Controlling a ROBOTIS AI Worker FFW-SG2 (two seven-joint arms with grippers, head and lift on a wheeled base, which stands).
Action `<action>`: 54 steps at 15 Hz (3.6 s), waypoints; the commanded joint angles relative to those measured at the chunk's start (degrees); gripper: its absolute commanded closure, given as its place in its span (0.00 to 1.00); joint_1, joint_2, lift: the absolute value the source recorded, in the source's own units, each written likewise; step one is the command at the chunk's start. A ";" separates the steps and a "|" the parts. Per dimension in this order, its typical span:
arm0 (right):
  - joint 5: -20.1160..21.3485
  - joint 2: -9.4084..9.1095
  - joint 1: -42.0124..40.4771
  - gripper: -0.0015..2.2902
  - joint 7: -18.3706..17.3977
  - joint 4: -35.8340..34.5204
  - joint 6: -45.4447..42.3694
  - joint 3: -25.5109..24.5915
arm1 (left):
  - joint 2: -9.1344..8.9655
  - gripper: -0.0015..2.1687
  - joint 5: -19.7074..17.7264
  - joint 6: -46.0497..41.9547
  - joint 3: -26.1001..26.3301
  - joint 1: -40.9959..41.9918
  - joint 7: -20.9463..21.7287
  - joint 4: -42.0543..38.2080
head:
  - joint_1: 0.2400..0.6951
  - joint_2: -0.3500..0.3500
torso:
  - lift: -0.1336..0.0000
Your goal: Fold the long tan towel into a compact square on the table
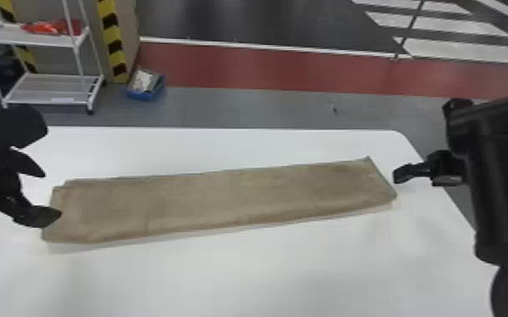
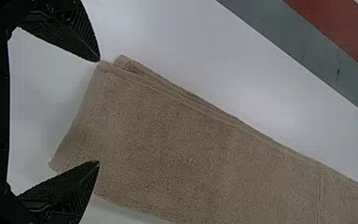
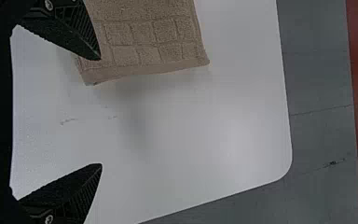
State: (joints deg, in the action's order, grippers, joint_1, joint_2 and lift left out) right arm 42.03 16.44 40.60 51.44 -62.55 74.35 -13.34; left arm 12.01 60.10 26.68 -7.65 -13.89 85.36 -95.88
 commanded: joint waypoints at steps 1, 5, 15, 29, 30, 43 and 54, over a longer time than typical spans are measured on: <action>-1.07 0.62 -0.34 0.03 0.06 -0.55 0.14 -0.38 | -0.32 0.05 -0.43 3.16 -0.08 0.09 -0.10 -0.98 | 1.00 0.27 | 0.07; -4.76 3.78 -1.57 0.03 -0.02 -2.93 -0.56 -4.86 | -1.99 0.05 -4.03 12.13 -1.22 0.18 -0.45 -4.14 | 1.00 0.25 | 0.07; -12.85 7.65 -13.79 0.03 0.24 -15.50 -7.06 -13.03 | -9.47 0.06 -17.30 54.67 -1.31 2.11 -19.35 -11.44 | 1.00 0.10 | 0.07; -14.61 7.47 -23.90 0.03 3.32 -24.55 -1.79 -17.95 | -12.16 0.06 -27.94 57.31 -4.74 9.67 -34.29 -25.15 | 1.00 0.02 | 0.07; -14.61 7.38 -23.90 0.03 3.32 -24.55 -1.09 -17.95 | -12.16 0.06 -30.31 59.24 -4.92 10.63 -33.50 -27.08 | 1.00 0.02 | 0.07; -13.38 5.98 -24.77 0.03 3.40 -25.60 2.43 -19.10 | -12.16 0.06 -39.36 52.91 -7.38 2.55 -30.69 -9.06 | 1.00 0.00 | 0.07; -12.50 5.89 -21.17 0.03 3.05 -23.32 2.08 -17.34 | -9.20 0.06 -40.07 52.21 -10.28 1.76 -31.83 -8.71 | 1.00 0.03 | 0.07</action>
State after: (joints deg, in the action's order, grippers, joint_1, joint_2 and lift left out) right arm 29.44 22.30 19.18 54.49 -86.28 76.40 -30.80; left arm 3.19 20.26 78.89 -17.91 -11.54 54.46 -103.35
